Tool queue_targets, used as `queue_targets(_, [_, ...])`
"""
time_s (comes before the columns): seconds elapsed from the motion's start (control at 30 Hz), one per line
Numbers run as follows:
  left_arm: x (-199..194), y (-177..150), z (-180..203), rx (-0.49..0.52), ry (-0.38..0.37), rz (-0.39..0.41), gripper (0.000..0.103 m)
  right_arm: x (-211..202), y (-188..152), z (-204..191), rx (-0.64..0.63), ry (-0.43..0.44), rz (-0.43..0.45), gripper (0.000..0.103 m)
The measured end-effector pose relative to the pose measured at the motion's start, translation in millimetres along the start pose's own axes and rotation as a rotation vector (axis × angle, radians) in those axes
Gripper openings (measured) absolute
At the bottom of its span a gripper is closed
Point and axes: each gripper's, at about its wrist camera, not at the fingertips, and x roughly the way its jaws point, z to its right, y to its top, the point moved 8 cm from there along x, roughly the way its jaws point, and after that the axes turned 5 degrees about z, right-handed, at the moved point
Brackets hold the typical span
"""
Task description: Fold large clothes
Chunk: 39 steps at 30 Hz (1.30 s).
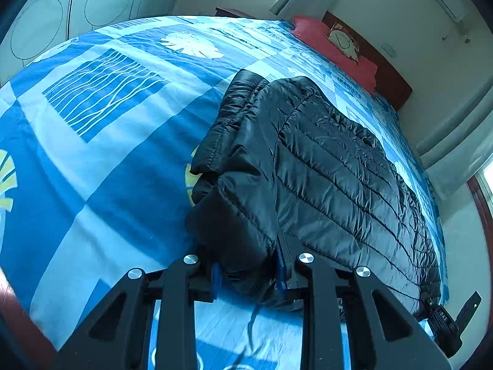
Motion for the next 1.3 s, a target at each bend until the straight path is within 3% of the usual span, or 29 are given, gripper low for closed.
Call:
queue_targets(0.33, [8, -5, -10, 0.015, 0.0, -0.024, 0.03, 5, -5, 6, -0.004, -0.006, -0.016, 0.019])
queue_targets(0.57, [8, -4, -13, 0.082, 0.033, -0.043, 0.062, 1, -9, 17, 0.026, -0.048, -0.035, 0.051])
queue_targets(0.7, [0, -6, -21, 0.093, 0.01, -0.056, 0.067, -14, -12, 23, 0.02, -0.064, -0.045, 0.058])
queue_targets(0.83, [-14, -7, -29, 0.117, 0.007, -0.06, 0.069, -36, -11, 30, 0.003, -0.105, -0.041, 0.059])
queue_targets(1.07, [-39, 7, -44, 0.22, 0.1, -0.021, 0.069, -73, 4, 30, -0.059, -0.201, 0.015, 0.059])
queue_targets(1.2, [-50, 24, -47, 0.225, 0.096, 0.0, 0.069, -70, 10, 4, -0.099, -0.159, 0.027, 0.056])
queue_targets(1.3, [-46, 37, -44, 0.242, 0.079, -0.002, 0.069, -47, 8, -28, -0.159, -0.101, -0.018, 0.047])
